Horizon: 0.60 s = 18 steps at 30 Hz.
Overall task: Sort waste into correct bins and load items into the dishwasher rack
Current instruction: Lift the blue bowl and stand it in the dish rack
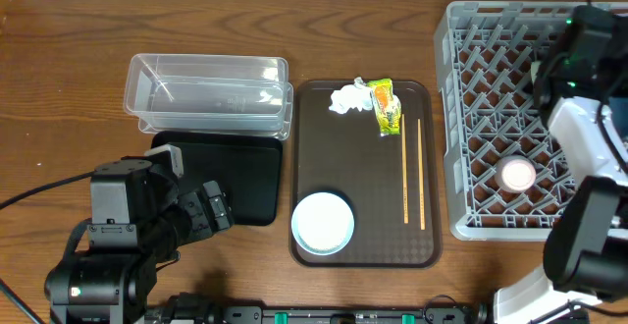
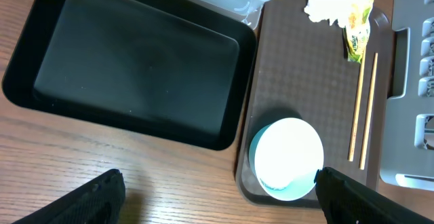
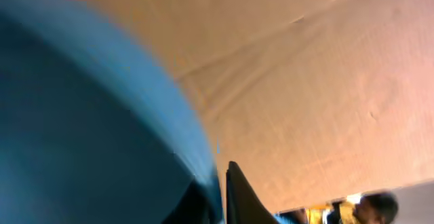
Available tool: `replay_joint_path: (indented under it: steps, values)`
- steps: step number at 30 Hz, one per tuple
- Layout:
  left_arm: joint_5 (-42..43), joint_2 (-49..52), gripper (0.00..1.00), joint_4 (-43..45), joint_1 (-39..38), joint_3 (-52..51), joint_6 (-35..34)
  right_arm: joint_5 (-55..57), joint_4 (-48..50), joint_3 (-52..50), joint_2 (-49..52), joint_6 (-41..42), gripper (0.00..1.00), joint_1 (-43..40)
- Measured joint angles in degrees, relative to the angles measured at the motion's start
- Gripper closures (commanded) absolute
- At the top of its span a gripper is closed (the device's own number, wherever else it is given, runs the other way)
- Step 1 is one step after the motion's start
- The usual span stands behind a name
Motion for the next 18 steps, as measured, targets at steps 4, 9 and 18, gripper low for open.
replay_joint_path:
  steps: [4,9,18]
  values:
    - [0.00,-0.02,0.08,0.00,0.00,0.00,0.00,-0.42,0.15,0.02,1.42,-0.44,0.45,4.07]
    - [-0.02,-0.02,0.08,0.04,0.00,0.00,0.00,-1.99,1.75,0.02,1.51,-1.20,0.21,9.03]
    - [0.00,0.00,0.08,0.00,0.00,0.00,0.00,-4.57,1.18,0.02,-1.42,-1.25,0.11,17.11]
